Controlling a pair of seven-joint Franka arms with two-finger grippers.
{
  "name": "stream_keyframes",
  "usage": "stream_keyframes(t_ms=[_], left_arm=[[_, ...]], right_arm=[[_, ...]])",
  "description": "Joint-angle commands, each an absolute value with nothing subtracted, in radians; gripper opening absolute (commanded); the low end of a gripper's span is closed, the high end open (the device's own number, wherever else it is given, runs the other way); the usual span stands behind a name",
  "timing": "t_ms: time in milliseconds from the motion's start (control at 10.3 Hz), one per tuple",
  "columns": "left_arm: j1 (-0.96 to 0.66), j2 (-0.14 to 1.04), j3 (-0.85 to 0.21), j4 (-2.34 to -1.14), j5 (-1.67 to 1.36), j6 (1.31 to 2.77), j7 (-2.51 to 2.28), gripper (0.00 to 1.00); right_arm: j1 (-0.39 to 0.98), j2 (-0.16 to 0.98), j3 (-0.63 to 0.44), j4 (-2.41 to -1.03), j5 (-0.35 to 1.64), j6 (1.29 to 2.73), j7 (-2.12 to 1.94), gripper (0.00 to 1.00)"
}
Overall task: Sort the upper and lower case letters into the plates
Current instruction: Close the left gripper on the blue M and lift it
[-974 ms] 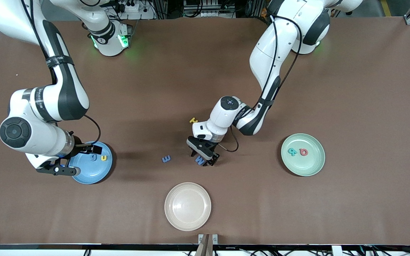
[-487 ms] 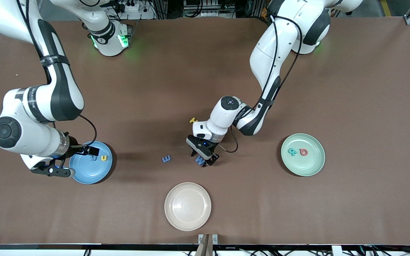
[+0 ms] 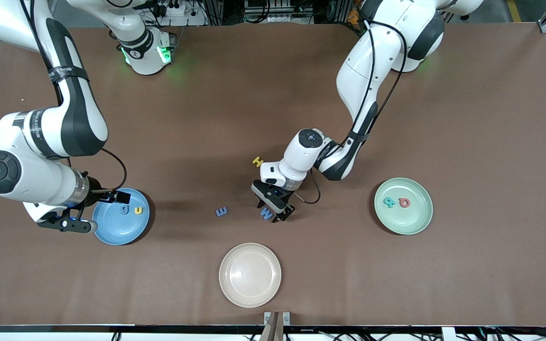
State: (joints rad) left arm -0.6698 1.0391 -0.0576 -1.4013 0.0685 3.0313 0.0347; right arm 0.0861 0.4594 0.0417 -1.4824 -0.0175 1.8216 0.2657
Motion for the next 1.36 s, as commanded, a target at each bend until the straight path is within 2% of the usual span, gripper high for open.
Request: stream_keyframes(t_ms=[0, 292, 584, 877, 1266], left_arm=[[-0.643, 1.035, -0.054, -1.48, 0.097, 3.0, 0.063, 0.68], [-0.643, 1.035, -0.054, -1.477, 0.092, 3.0, 0.058, 0.42], [-0.644, 1.035, -0.054, -1.477, 0.087, 3.0, 0.052, 0.32], [-0.646, 1.035, -0.054, -1.477, 0.087, 3.0, 0.051, 0.24], [-0.644, 1.032, -0.055, -1.477, 0.086, 2.997, 0.049, 0.22]], right_arm=[[0.095, 0.445, 0.045, -1.5, -0.002, 1.81, 0.264, 1.0], [0.086, 0.451, 0.044, -1.497, -0.003, 1.813, 0.252, 1.0], [0.087, 0.449, 0.044, -1.494, -0.003, 1.812, 0.252, 1.0], [0.092, 0.451, 0.044, -1.494, -0.003, 1.812, 0.253, 1.0], [0.117, 0.451, 0.044, -1.494, -0.002, 1.813, 0.268, 1.0]])
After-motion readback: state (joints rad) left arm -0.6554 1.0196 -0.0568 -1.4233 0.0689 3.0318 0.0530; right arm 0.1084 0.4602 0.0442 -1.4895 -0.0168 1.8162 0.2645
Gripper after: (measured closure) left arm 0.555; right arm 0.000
